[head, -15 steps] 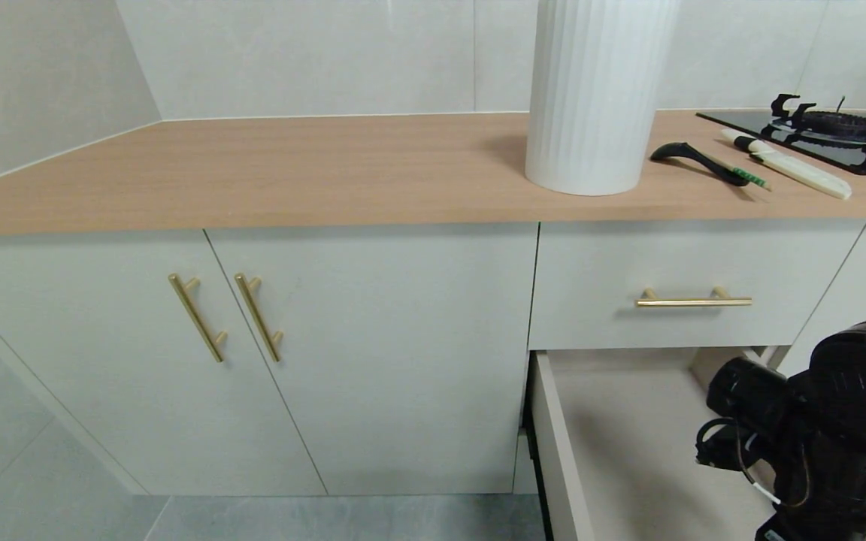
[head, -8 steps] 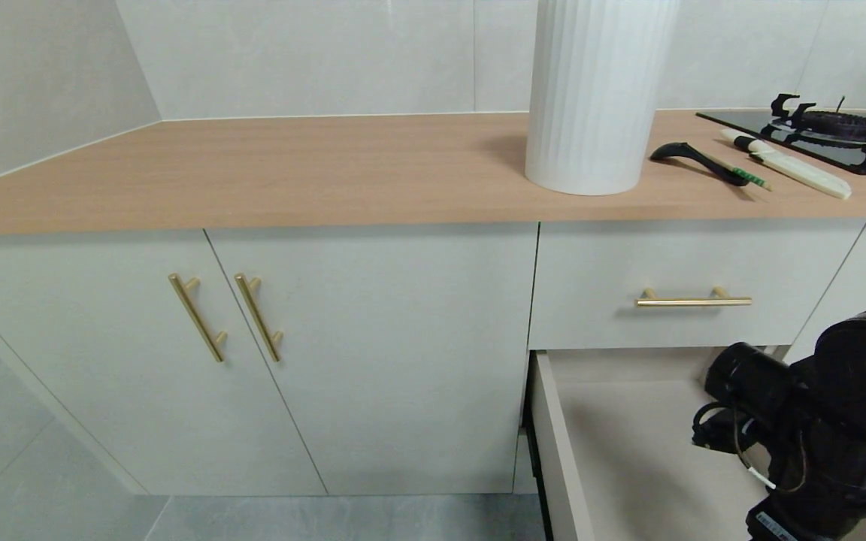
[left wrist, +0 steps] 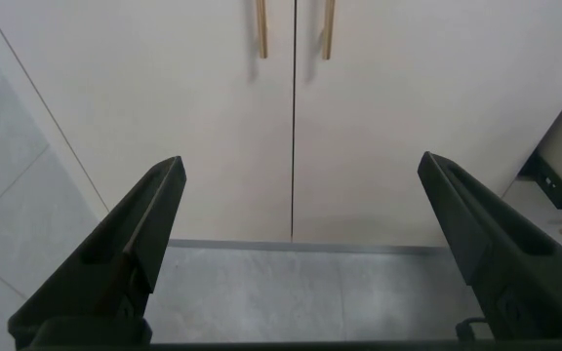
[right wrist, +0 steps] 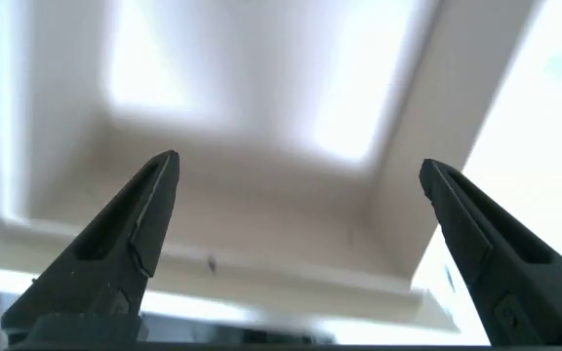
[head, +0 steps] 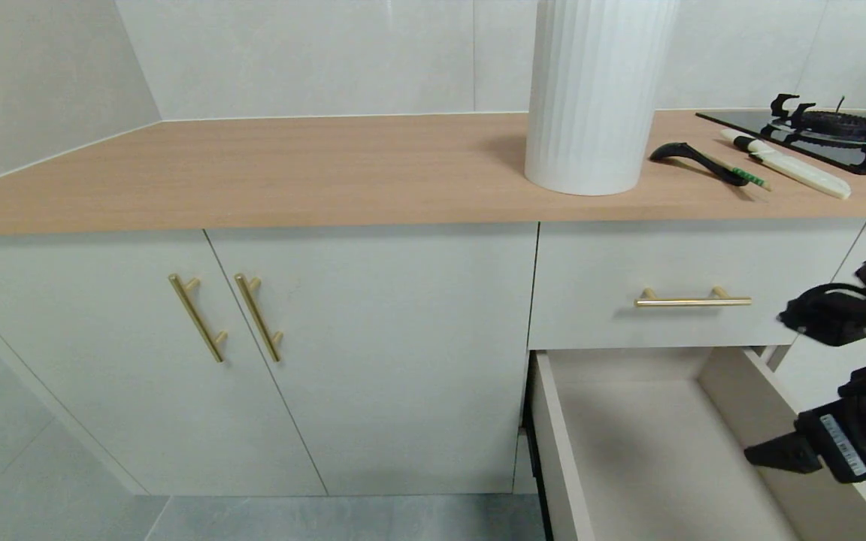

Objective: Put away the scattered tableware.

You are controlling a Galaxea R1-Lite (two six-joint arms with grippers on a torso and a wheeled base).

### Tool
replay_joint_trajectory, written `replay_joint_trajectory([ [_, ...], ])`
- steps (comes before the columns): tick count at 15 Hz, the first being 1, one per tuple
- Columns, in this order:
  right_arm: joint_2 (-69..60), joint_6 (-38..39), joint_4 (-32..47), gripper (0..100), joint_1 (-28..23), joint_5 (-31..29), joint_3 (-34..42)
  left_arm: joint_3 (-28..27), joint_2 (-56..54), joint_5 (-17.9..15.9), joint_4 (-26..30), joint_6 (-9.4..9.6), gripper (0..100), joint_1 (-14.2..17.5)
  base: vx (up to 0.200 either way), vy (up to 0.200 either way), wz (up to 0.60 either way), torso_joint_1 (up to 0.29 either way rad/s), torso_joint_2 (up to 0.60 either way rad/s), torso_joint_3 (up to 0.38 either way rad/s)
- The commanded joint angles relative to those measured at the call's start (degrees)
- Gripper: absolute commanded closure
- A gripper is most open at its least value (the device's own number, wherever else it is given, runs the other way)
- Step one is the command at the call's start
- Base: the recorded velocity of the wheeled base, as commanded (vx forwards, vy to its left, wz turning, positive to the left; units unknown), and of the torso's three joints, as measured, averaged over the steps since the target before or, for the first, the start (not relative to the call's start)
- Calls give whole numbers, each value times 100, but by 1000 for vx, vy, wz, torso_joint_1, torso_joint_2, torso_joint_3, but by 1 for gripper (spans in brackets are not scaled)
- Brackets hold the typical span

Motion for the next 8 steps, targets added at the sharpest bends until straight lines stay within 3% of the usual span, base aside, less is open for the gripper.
replay_joint_trajectory([
  [1, -1102, 32, -399, 0, -7, 3, 19, 0, 8, -1, -1, -3, 0, 2, 0, 0, 0, 0, 0, 0],
  [8, -1190, 15, -944, 0, -245, -6, 98, 0, 8, -1, -1, -3, 0, 2, 0, 0, 0, 0, 0, 0],
])
